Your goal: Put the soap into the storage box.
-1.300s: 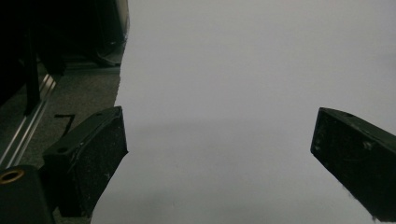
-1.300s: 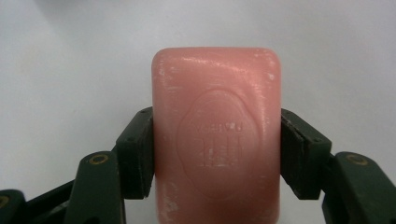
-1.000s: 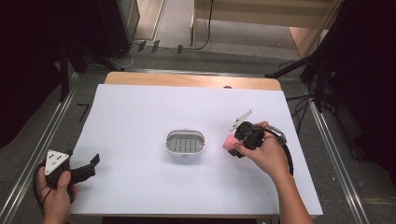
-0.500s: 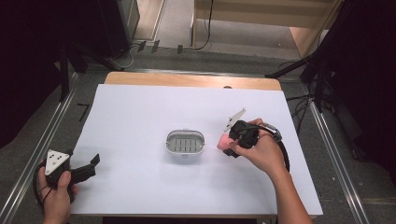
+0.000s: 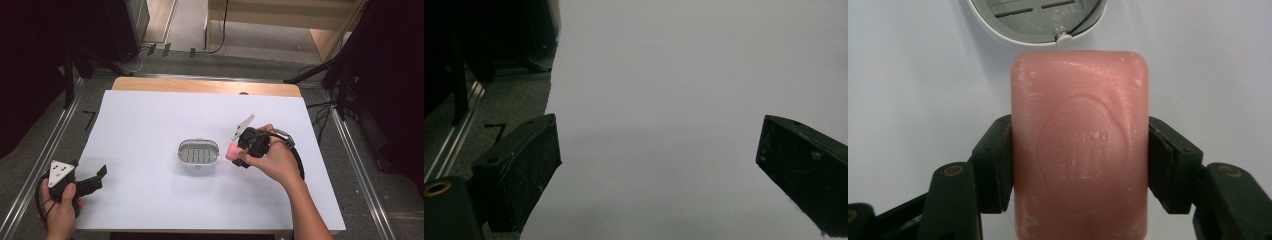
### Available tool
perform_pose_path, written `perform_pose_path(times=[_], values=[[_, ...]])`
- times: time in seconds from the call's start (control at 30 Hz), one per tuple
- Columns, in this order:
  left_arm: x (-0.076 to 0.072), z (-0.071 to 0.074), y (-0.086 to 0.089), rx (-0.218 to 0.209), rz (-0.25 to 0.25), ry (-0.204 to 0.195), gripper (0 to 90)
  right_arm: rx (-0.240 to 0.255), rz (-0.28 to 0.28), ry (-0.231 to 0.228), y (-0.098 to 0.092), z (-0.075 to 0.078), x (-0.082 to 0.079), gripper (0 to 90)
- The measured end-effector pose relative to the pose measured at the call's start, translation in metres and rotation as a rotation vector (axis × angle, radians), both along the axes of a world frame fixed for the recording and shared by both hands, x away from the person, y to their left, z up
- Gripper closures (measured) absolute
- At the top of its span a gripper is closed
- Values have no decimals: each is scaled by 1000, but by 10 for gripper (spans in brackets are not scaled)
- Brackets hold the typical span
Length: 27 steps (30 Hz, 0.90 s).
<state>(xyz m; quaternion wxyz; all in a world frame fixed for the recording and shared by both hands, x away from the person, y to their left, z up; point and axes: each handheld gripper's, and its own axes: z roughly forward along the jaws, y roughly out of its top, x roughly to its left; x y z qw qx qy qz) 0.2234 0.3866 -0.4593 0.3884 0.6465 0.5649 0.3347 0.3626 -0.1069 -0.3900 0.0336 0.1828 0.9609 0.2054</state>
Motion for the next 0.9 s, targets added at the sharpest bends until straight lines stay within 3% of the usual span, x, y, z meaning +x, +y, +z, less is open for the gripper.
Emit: perform_pose_path(times=[0.9], values=[[0, 0, 0, -2, 4, 3, 48, 8, 69, -17, 25, 12, 4, 385]])
